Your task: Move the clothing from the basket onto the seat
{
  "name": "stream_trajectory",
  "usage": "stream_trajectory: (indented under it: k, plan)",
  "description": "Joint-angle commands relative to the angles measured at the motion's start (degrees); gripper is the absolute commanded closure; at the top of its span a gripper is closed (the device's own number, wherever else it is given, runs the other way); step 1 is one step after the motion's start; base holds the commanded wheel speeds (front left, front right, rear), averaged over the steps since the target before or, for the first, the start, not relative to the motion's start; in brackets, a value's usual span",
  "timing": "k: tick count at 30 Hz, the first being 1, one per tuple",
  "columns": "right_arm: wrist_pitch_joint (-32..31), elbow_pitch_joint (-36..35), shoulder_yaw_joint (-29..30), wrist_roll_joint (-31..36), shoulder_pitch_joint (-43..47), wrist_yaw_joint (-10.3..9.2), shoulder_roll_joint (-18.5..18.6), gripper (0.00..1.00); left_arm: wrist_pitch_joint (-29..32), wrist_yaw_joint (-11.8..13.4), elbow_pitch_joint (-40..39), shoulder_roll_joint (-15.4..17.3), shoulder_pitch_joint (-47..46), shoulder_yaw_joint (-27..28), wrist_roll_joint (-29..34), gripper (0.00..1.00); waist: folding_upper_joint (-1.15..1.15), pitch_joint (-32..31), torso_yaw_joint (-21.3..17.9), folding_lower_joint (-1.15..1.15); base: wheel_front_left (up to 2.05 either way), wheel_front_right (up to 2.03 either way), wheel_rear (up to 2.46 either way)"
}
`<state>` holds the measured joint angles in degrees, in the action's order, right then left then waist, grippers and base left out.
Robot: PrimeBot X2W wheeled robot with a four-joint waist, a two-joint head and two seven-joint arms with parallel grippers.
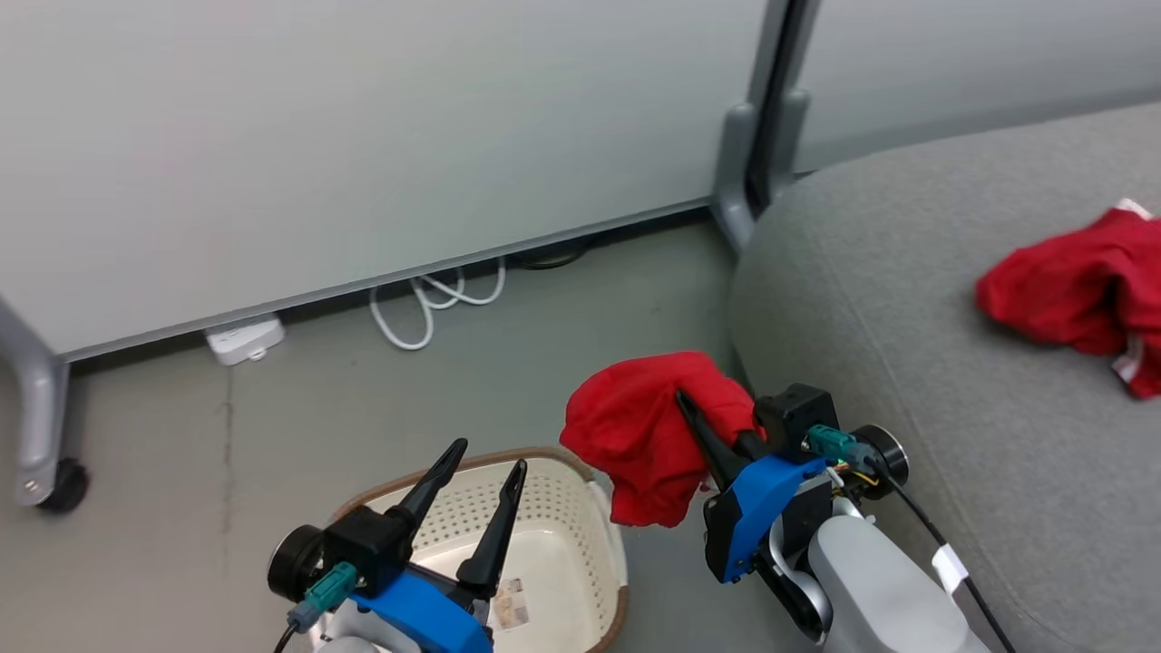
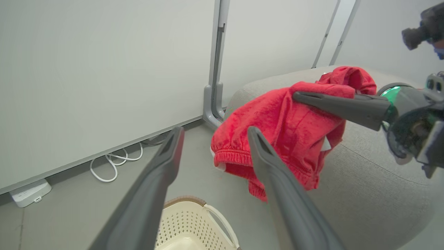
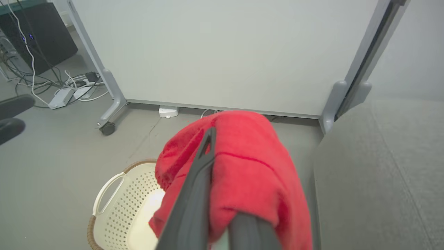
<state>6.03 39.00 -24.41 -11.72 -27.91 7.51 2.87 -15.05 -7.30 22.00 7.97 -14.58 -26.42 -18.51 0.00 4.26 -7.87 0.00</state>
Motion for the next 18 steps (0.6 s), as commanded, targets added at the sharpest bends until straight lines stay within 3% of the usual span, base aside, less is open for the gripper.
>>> stream_trajectory:
  k: [1,12,18]
  plan:
    - [0.2,0.0,0.0,-0.1,-0.1,-0.04,0.0,1.0,-0.2,-0.2,0.1,0.2,-0.7,-0.1,0.3,0.0,0.0,0.7,-3.3,0.0,0.0,0.0,0.0]
    - [1.0,0.5,0.9,-0.2,0.6,-0.04,0.0,1.0,-0.2,-0.2,0.8,0.4,-1.4,-1.2,0.2,0.0,0.0,0.6,-13.8,0.0,0.0,0.0,0.0]
    - [1.0,0.9,1.2,0.0,1.2,-0.04,0.0,1.0,-0.2,-0.2,0.8,0.2,-1.5,-1.8,0.0,0.0,0.0,0.3,-17.4,0.0,0.0,0.0,0.0]
